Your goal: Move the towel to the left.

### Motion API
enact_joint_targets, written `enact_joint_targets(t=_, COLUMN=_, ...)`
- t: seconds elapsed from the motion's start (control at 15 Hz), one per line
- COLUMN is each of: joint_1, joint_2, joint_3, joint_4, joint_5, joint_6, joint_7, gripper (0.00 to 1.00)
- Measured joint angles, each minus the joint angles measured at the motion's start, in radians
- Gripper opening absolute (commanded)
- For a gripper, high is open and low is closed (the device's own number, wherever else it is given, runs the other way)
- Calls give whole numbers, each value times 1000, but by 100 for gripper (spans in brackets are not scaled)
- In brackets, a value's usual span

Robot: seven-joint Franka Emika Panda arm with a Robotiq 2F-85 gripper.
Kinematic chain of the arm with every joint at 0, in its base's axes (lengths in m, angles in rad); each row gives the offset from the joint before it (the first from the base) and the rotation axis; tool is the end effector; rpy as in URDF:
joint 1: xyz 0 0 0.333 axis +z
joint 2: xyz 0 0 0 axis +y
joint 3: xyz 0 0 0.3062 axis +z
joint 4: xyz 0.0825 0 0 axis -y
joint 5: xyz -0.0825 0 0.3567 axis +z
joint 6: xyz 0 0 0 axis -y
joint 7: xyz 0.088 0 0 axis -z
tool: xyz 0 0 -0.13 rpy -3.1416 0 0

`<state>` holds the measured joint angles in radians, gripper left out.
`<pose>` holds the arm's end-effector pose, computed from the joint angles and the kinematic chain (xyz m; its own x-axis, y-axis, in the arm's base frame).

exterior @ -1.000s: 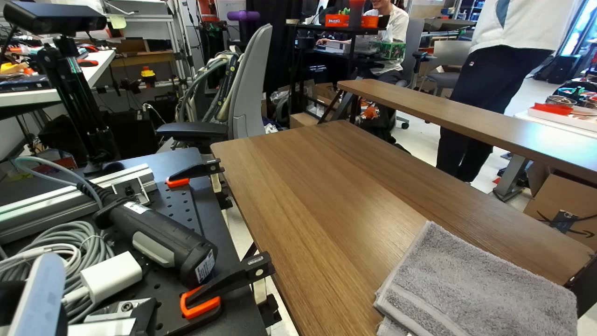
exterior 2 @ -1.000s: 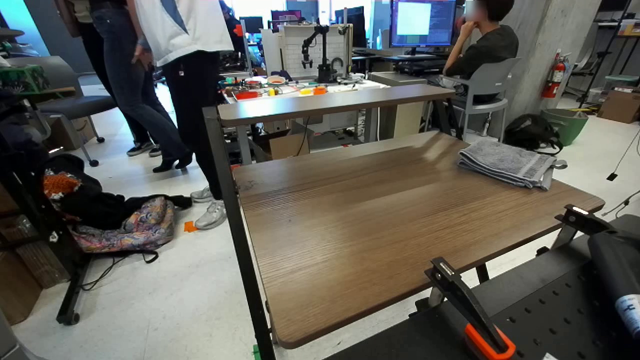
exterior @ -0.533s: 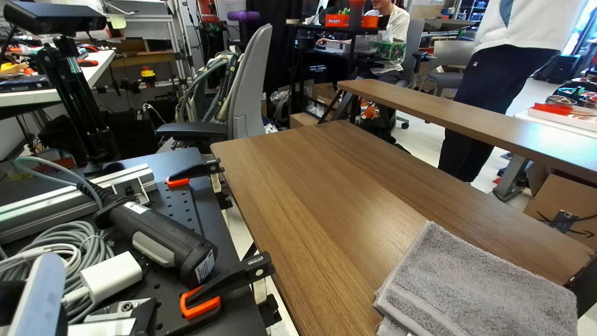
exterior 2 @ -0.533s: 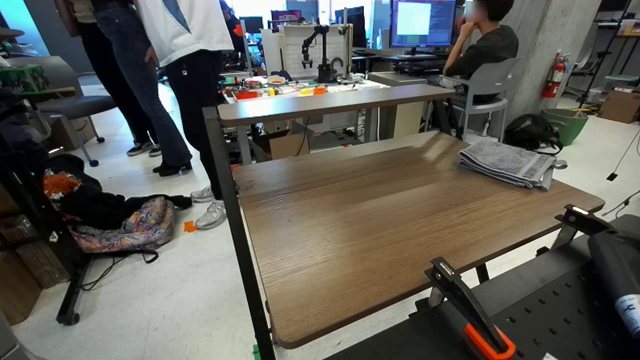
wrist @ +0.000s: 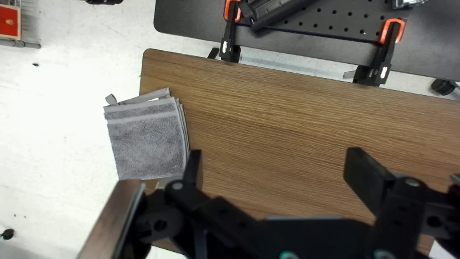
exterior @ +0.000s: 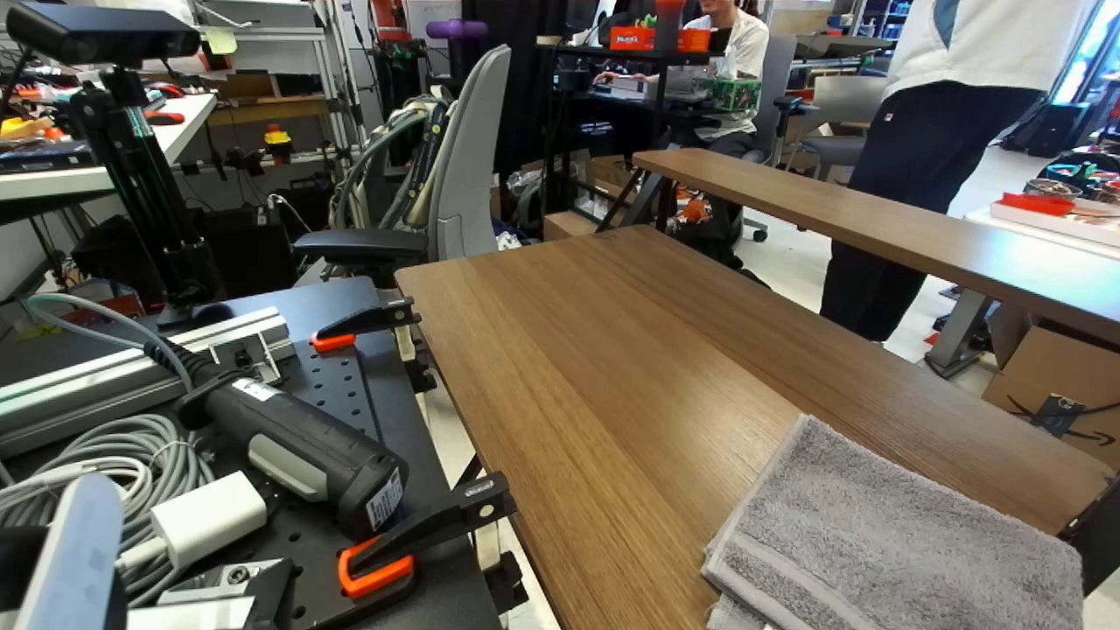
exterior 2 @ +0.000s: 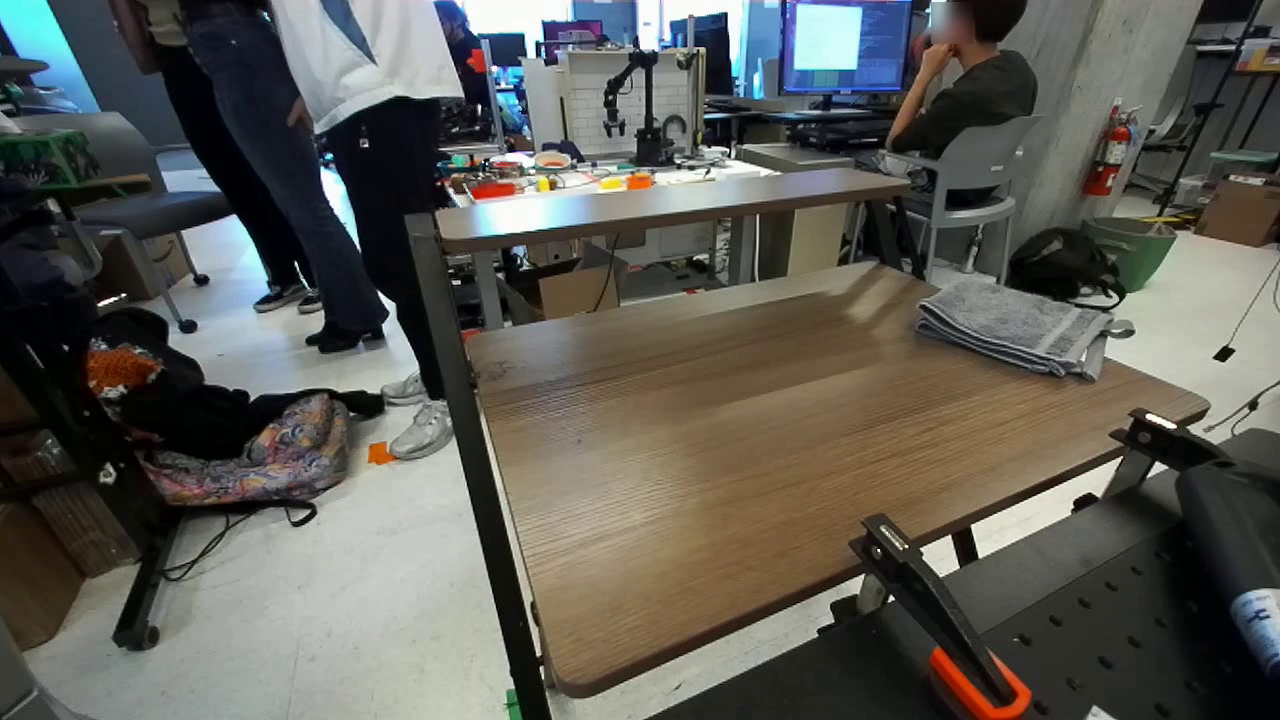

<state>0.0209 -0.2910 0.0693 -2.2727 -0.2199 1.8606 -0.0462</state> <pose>0.4239 0.0176 0.4458 0.9719 0.1901 -0.1390 0.2168 -0.9527 0.2131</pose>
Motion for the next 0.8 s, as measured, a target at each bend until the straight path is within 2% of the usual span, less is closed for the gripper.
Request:
enact_joint_targets(t=0.33, joint_1=0, joint_2=37, joint_3=-9, joint_4=-2, joint_5=3, joint_6=126, joint_7=90, gripper=100)
enact_joint_targets(t=0.8, joint_1=-44, joint_2=239, joint_3=-65, joint_4=7, joint_5=0, joint_6=320, joint_7=133, gripper=100)
